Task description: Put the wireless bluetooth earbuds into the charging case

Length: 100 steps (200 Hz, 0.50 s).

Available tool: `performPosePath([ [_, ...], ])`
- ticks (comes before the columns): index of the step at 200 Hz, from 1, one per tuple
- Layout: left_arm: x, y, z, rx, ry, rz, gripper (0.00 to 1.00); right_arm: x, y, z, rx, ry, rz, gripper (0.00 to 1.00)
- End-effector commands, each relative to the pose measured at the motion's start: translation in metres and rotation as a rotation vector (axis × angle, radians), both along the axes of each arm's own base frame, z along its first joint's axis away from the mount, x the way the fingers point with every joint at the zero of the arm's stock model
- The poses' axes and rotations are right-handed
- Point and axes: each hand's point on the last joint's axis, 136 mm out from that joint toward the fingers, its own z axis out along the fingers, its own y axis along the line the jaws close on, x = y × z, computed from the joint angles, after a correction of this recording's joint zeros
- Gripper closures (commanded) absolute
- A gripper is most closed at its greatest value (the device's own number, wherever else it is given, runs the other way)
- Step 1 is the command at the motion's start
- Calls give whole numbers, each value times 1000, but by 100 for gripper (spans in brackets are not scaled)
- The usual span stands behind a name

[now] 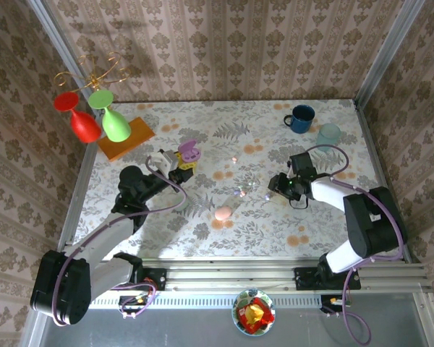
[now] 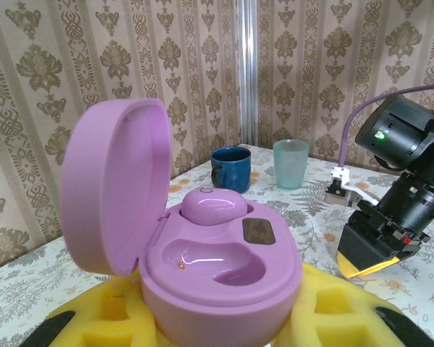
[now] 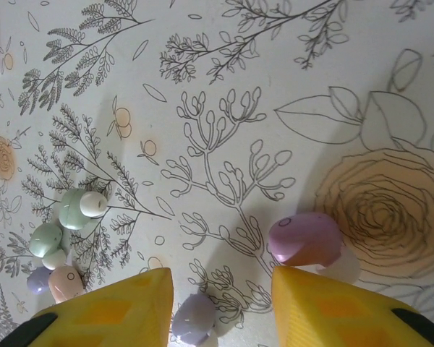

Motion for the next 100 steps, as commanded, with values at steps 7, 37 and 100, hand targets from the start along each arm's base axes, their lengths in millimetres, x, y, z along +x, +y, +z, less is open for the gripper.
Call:
performPosePath([
  [7,0,0,14,-7,-65,4,76,6,13,17,37,-50,54,57],
  [37,-1,-1,13,-4,-61,-1,76,9,5,38,-5,-125,65,57],
  [100,1,-2,15,-22,-68,9,76,29,-28,12,-99,-10,5,39],
])
